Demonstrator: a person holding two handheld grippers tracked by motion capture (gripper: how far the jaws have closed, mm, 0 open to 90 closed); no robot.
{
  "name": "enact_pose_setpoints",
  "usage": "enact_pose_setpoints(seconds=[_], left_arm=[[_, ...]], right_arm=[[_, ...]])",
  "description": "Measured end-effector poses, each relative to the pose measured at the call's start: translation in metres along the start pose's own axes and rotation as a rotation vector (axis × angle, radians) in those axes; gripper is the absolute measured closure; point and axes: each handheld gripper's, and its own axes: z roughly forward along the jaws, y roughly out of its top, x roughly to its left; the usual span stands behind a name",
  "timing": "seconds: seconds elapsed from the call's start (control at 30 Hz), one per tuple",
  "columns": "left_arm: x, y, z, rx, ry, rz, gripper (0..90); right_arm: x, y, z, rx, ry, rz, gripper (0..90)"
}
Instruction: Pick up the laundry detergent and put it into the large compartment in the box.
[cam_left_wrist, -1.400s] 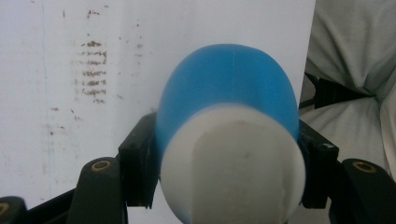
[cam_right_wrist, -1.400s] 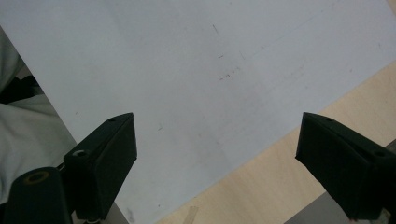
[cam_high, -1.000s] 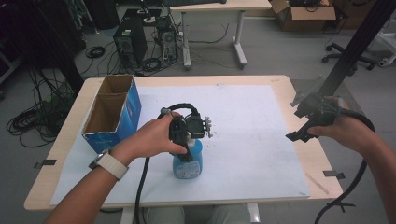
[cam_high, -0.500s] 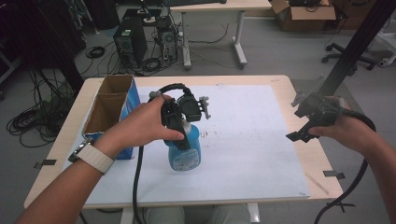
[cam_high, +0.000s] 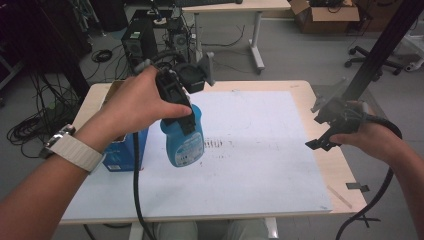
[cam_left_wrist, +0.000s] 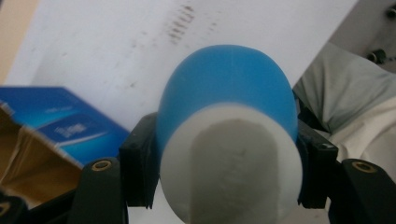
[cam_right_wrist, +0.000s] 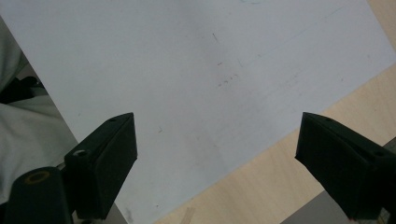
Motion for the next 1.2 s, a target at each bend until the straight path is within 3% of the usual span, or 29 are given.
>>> enact_pose_setpoints(seconds=[0.1, 0.13, 0.17, 0.2, 0.23, 0.27, 0.3, 0.37, 0.4, 0.43, 0.5, 0.53, 0.6, 0.63, 0.67, 0.73, 0.87, 0.9, 1.07, 1.2], left_arm=[[0.008, -0.001, -0.012, 0.004, 0.004, -0.068, 37.6], [0.012, -0.001, -0.017, 0.007, 0.000, -0.107, 37.6], [0.021, -0.002, -0.025, 0.013, -0.004, -0.175, 37.6], [0.021, -0.002, -0.025, 0.013, -0.004, -0.175, 37.6], [0.025, -0.002, -0.030, 0.012, -0.004, -0.208, 37.6], [0.034, -0.004, -0.038, 0.012, -0.002, -0.276, 37.6], [0.034, -0.004, -0.038, 0.012, -0.002, -0.276, 37.6], [0.042, -0.007, -0.045, 0.015, 0.004, -0.350, 37.6], [0.051, -0.011, -0.051, 0.020, 0.003, -0.430, 37.6], [0.051, -0.011, -0.051, 0.020, 0.003, -0.430, 37.6], [0.061, -0.016, -0.057, 0.017, 0.008, -0.484, 37.6], [0.061, -0.016, -0.057, 0.017, 0.008, -0.484, 37.6], [0.069, -0.020, -0.062, 0.019, 0.017, -0.528, 37.6], [0.075, -0.024, -0.066, 0.020, 0.029, -0.568, 37.6], [0.075, -0.024, -0.066, 0.020, 0.029, -0.568, 37.6], [0.082, -0.028, -0.069, 0.019, 0.038, -0.608, 37.6], [0.103, -0.043, -0.073, 0.015, 0.039, -0.718, 37.7], [0.103, -0.043, -0.073, 0.015, 0.039, -0.718, 37.7], [0.127, -0.060, -0.073, 0.031, 0.096, -0.824, 37.7], [0.138, -0.068, -0.071, 0.027, 0.114, -0.871, 37.7]], right_arm=[[0.000, 0.000, 0.000, 0.000, 0.000, -0.001, 12.6], [0.000, 0.000, 0.001, 0.000, 0.000, -0.001, 12.6], [0.000, 0.000, 0.000, 0.001, -0.002, 0.000, 12.6], [0.000, 0.000, 0.000, 0.001, -0.002, 0.000, 12.6], [0.000, 0.001, 0.000, -0.007, 0.001, -0.002, 12.5], [0.000, 0.001, 0.000, -0.007, 0.001, -0.003, 12.5], [0.000, 0.001, 0.000, -0.007, 0.000, -0.003, 12.5], [-0.001, 0.000, 0.000, -0.010, 0.000, -0.003, 12.5], [-0.001, 0.000, 0.000, -0.012, 0.000, -0.005, 12.5], [-0.001, 0.000, 0.000, -0.012, 0.000, -0.005, 12.5], [-0.002, -0.002, 0.001, -0.019, 0.004, -0.003, 12.5], [-0.002, -0.002, 0.001, -0.019, 0.004, -0.003, 12.5], [-0.003, -0.003, 0.003, -0.018, 0.006, -0.002, 12.5], [-0.004, -0.004, 0.004, -0.017, 0.007, -0.001, 12.5], [-0.004, -0.004, 0.005, -0.018, 0.008, 0.000, 12.5], [-0.005, -0.003, 0.005, -0.018, 0.010, -0.002, 12.5], [-0.005, 0.001, 0.008, -0.012, 0.012, -0.007, 12.5], [-0.005, 0.001, 0.008, -0.012, 0.012, -0.007, 12.5], [-0.008, 0.002, 0.011, -0.005, 0.013, -0.007, 12.5], [-0.010, 0.003, 0.013, -0.005, 0.006, -0.001, 12.1]])
